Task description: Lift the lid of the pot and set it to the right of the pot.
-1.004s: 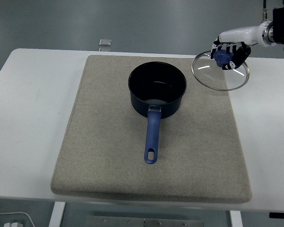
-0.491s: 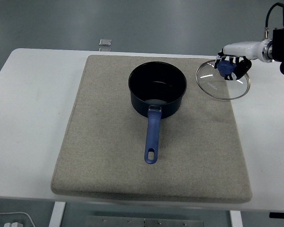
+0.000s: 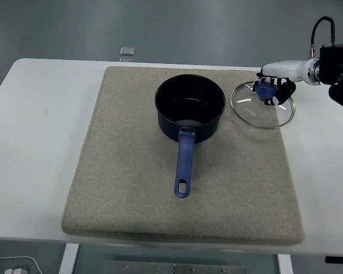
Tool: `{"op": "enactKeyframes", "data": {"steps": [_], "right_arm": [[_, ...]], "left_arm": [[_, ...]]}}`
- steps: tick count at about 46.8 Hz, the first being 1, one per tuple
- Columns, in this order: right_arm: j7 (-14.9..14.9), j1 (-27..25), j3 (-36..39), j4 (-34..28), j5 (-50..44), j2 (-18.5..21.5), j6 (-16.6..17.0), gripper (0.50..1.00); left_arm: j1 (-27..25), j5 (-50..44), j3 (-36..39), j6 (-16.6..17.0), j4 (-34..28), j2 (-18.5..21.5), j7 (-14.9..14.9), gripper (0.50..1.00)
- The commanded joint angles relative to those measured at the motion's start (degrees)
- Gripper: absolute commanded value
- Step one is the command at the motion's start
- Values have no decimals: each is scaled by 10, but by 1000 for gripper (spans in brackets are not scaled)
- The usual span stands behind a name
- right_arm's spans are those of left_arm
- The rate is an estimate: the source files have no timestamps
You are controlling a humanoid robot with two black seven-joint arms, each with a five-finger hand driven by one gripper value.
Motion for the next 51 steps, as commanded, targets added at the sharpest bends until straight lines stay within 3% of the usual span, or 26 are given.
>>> {"op": "enactKeyframes", "data": {"steps": [1,8,12,16,21,33,42,51], "right_arm": [[1,-5,0,0,-1,4,-3,582],[1,-7,0,0,0,5,-6,621],[2,-7,0,0,0,7,-6,721],[2,-7,0,0,0,7,-6,778],[3,-7,0,1,5,7,-5,893],[5,-1,5,4,34,4,7,899],[4,-2,75,5,106,-3,37,915],[6,-7,122,4,162,-2,38,915]], "left_arm": [[0,0,0,0,0,0,0,1000],[1,0,0,0,0,0,0,1000],[0,-1,0,0,0,0,0,1000],[1,0,0,0,0,0,0,1000],[0,0,0,0,0,0,0,1000],[1,0,0,0,0,0,0,1000],[0,0,0,0,0,0,0,1000],[0,0,0,0,0,0,0,1000]]}}
